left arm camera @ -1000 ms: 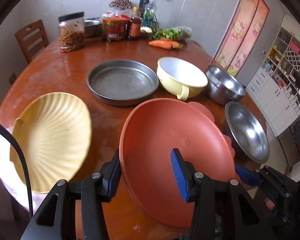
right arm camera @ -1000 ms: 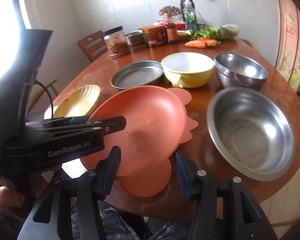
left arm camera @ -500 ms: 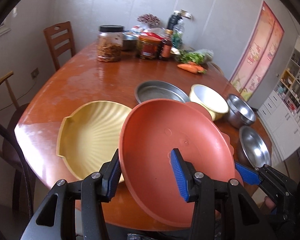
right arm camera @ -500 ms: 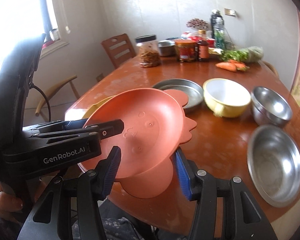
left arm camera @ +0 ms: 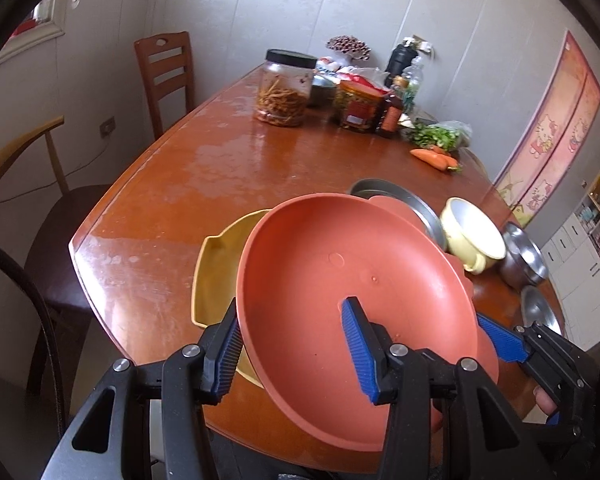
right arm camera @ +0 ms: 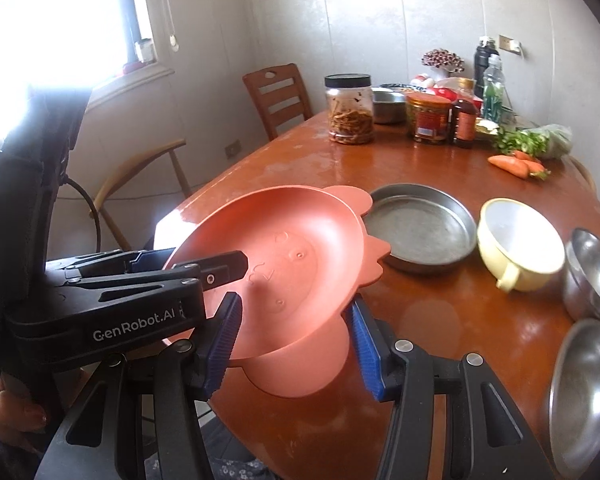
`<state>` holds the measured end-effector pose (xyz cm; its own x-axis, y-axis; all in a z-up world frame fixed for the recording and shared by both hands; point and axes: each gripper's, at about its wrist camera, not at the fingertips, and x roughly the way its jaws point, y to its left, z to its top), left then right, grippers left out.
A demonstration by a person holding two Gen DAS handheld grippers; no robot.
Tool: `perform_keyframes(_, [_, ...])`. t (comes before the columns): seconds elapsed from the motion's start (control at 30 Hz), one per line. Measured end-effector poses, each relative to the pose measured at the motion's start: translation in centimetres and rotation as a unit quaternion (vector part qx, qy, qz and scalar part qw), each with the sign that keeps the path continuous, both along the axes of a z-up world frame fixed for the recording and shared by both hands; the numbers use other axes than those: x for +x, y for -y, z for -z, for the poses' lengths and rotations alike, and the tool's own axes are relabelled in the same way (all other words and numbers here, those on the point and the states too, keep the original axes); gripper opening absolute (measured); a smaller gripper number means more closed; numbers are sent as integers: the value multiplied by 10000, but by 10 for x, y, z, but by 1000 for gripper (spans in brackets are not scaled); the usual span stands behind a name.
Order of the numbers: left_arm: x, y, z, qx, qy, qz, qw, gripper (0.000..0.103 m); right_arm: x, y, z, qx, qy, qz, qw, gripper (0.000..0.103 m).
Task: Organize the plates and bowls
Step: 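Lift the orange plate and carry it over the yellow plate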
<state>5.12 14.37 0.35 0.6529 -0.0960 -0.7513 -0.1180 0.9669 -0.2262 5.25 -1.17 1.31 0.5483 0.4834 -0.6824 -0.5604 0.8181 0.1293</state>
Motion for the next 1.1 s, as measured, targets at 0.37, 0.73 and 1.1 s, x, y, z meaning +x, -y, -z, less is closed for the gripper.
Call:
perform_keyframes(0.37, [24, -11, 17, 10, -276, -79, 9996, 48, 32, -19, 19, -142, -220, -76, 9996, 56])
perform_keyframes(0.73, [38, -24, 27, 45, -452, -153, 9989, 48, 50, -33, 29, -241, -338, -158, 9990, 56])
perform_keyframes(1.1, [42, -33, 30, 119, -477, -196, 9986, 48, 54, -46, 35, -377, -301, -246, 9985, 56])
